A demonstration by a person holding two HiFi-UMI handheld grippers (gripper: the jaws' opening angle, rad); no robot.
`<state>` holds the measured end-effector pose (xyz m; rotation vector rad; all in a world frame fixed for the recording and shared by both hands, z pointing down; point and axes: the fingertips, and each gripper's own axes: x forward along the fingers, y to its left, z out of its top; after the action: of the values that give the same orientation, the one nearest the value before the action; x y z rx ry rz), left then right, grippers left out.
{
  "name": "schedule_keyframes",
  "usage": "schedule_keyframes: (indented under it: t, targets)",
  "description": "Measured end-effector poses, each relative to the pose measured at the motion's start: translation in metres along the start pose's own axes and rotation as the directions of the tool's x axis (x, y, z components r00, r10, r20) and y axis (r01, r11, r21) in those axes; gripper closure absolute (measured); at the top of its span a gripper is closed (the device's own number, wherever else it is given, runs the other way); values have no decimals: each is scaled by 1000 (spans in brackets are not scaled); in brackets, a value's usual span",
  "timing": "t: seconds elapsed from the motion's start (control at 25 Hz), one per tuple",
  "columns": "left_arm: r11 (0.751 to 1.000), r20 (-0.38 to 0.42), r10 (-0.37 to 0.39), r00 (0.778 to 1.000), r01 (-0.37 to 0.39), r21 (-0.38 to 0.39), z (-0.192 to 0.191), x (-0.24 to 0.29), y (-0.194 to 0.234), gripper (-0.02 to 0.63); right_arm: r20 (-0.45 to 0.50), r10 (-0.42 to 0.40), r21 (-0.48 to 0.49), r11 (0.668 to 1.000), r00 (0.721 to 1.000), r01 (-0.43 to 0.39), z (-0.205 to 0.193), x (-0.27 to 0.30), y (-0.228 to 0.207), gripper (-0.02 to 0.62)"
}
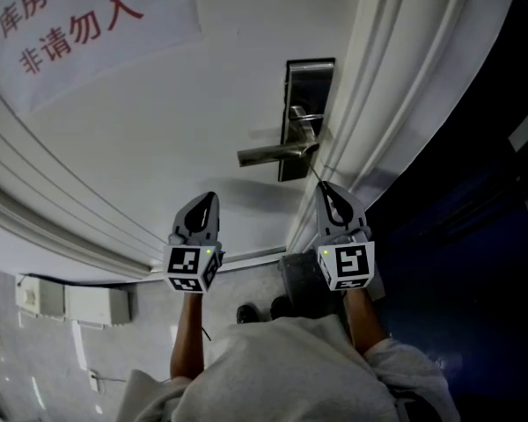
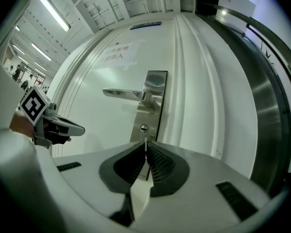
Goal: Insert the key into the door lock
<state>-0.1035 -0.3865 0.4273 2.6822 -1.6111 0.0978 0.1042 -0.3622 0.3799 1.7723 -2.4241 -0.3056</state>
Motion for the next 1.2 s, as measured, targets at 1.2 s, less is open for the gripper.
schedule_keyframes:
  t: [1.2]
  targets:
    - [999,-4,-40,999,40,-14,-7,6,4,589,-42,-75,-892,451,996,-3,7,22,15,566]
